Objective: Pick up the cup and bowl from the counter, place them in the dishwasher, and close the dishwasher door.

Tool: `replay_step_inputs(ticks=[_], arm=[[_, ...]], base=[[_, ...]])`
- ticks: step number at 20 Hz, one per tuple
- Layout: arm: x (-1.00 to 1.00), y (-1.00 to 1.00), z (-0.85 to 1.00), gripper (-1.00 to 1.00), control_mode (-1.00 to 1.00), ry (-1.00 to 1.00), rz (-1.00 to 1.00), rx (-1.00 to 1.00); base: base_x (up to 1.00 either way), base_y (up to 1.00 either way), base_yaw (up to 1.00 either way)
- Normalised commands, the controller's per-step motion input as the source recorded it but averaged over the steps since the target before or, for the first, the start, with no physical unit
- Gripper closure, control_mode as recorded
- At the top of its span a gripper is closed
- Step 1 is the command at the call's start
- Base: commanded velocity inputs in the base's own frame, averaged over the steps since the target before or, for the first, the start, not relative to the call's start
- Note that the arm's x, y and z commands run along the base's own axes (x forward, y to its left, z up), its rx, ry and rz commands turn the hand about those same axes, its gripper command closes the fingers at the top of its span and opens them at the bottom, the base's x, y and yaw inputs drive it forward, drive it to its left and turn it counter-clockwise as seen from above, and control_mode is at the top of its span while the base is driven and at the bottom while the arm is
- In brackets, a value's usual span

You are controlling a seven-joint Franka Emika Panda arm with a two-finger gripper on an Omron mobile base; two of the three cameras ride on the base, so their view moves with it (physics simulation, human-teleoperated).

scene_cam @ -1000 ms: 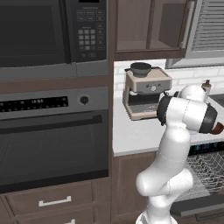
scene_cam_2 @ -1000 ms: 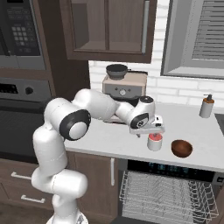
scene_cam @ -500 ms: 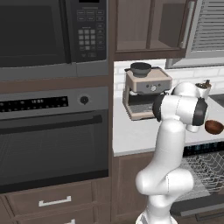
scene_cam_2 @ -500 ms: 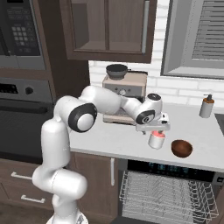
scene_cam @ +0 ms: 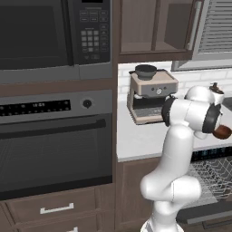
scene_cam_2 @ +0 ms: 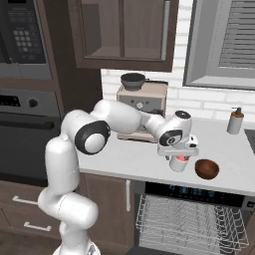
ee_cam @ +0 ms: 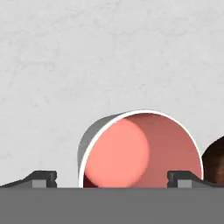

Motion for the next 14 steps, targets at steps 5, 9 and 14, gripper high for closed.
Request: replay_step_inputs(ticks=[5,9,14], arm=[[-0.25,0.29,-0.42,-1.0,-1.0,0.1,0.0,-0.14],[0.0,0.54,-0.63,1.0,-1.0,0.13,0.0,-0.16],[0.0,0.22,-0.22,1.0,-1.0,0.06,0.0,-0.05]], base=[[0.0,0.0,0.0],[0.0,0.0,0.0],[0.0,0.0,0.0]])
